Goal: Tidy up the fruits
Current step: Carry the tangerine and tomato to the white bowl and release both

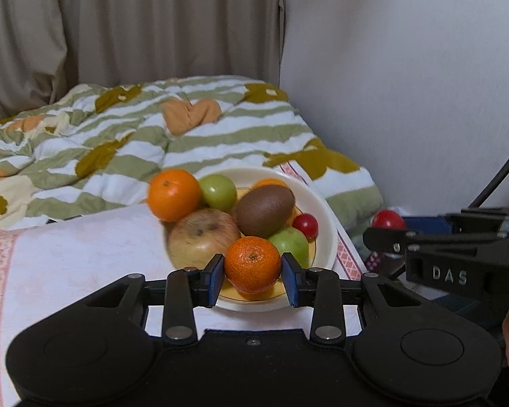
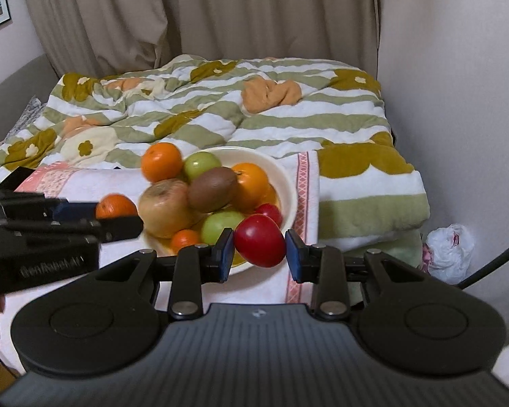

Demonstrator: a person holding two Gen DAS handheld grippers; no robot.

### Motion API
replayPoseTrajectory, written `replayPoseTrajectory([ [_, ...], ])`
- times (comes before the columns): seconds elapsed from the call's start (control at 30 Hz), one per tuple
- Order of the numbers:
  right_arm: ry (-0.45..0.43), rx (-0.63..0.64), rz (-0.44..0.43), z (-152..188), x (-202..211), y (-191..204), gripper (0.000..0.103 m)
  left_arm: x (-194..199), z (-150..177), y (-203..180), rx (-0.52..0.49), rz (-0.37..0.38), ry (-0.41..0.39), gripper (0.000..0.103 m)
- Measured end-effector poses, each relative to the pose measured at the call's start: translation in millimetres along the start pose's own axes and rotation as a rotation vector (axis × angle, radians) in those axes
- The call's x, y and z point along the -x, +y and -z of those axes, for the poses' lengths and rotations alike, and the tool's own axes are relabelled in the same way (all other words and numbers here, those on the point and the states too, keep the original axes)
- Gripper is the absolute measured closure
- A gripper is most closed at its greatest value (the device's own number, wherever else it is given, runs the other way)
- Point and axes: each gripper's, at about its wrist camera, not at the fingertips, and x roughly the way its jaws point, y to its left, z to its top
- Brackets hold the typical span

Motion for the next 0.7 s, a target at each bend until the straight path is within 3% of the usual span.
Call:
replayPoseTrajectory([
  [0.27, 0.042, -0.039, -0.012, 1, -29, -17, 0.055, -38, 9, -22, -0.078, 0.018, 0.069, 0.063],
  [0.47, 0.053, -0.058, -0.013, 2, -38, -21, 0.055, -49, 13, -30, -0.128, -0.004, 0.075, 0.063],
  [0.53, 0.054, -0.057, -0.013, 2, -38, -22, 0.055, -46, 14, -30, -0.137, -0.009, 0.065, 0.050],
  [0.6, 0.053, -0.056, -0.012, 2, -38, -22, 0.055, -40, 14, -31, -0.143, -0.022, 0.050, 0.020],
  [0.7, 0.052, -0.058, -0.013, 1, -39, -22, 0.055, -28, 14, -28, -0.153, -0.038, 0.019, 0.014],
])
